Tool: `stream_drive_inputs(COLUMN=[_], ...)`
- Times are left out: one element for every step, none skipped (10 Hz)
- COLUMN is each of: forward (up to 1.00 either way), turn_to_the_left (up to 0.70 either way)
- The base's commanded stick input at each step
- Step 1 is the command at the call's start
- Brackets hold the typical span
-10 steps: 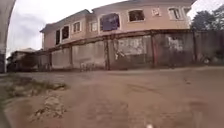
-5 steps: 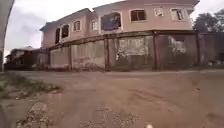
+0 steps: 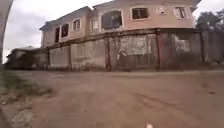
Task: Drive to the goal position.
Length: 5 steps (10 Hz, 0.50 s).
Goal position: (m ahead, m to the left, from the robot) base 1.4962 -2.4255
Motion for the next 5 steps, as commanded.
stream_drive_inputs(forward=[0.7, 0.7, 0.7, 0.7, 0.7], turn_to_the_left=[0.0, 0.0, 0.03, 0.08, 0.21])
